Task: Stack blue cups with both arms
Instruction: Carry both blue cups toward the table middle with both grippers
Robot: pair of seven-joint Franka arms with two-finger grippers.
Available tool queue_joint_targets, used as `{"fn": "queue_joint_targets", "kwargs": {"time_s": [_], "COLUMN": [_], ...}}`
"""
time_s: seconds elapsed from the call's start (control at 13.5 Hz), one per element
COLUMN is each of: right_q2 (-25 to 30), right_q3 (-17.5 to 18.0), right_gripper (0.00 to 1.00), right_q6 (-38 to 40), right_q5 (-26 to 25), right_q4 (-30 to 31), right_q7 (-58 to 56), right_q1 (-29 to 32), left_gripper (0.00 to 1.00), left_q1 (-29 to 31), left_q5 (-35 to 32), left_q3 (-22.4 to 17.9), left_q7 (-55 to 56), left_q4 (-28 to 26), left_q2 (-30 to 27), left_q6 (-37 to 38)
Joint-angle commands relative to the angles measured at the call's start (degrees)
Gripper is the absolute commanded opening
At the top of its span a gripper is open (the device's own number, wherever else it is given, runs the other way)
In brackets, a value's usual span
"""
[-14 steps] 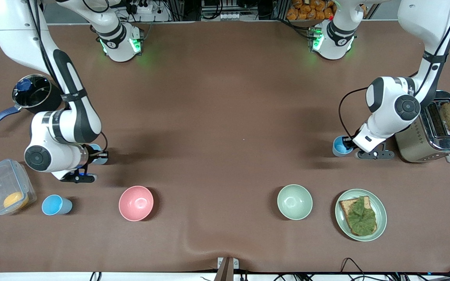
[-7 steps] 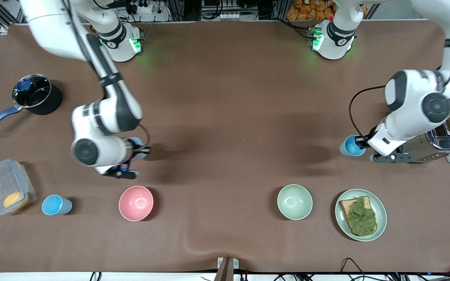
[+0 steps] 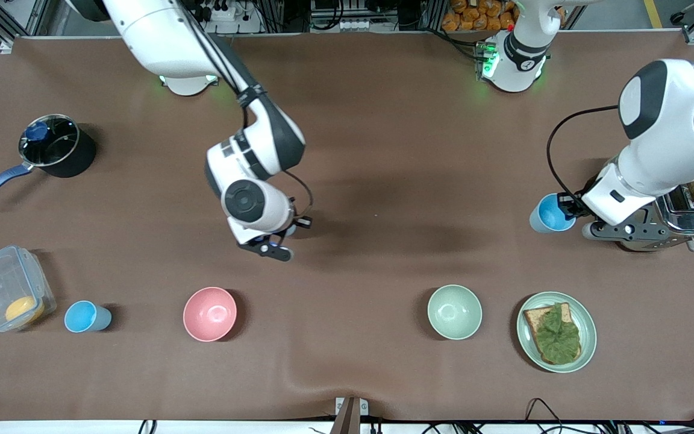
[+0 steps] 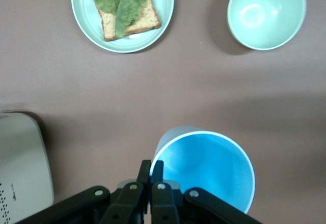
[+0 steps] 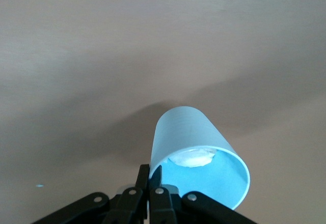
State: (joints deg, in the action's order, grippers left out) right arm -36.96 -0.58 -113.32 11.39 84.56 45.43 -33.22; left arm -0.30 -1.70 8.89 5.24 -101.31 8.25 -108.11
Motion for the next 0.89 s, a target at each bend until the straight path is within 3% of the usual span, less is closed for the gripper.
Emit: {"fn": "queue_joint_targets", "kwargs": {"time_s": [0.0,0.22,0.52,0.59,0.67,0.74,0.81], "right_q2": [-1.89,-2.85,-4.26,-4.35,-4.35,-4.09,-3.83], "right_q3": [-0.56,-0.56,-0.56,-0.56,-0.56,-0.56,-0.56], "right_gripper": [0.00,0.00,0.00,0.20,0.65,1.00,1.00], "right_q6": [-3.12,-7.35,-8.50,-8.85,-8.85,-8.85,-8.85], "right_q5": [1.18,1.27,1.18,1.27,1.27,1.18,1.18], "right_q4": [-2.12,-2.21,-2.12,-2.21,-2.21,-2.21,-2.64], "right_q7": [2.72,2.82,2.91,2.99,2.82,2.30,2.20], "right_q1": [-2.28,-3.42,-3.95,-4.04,-3.87,-3.87,-3.69], "left_gripper": [0.00,0.00,0.00,0.00,0.00,0.00,0.00], "left_q1": [0.12,-0.23,-0.49,-0.50,-0.50,-1.10,-2.42], "left_q5": [-0.15,5.46,6.09,6.09,6.01,6.01,6.01], "left_q3": [1.83,2.62,8.06,9.99,11.40,12.55,12.90], "left_q7": [1.88,5.55,18.19,21.79,25.22,28.65,31.73], "left_q4": [4.88,6.73,9.63,10.60,10.69,10.87,12.17], "left_q2": [0.80,0.97,2.37,3.16,3.78,4.57,5.54], "left_q6": [5.09,6.94,8.09,8.18,8.09,8.09,8.09]}}
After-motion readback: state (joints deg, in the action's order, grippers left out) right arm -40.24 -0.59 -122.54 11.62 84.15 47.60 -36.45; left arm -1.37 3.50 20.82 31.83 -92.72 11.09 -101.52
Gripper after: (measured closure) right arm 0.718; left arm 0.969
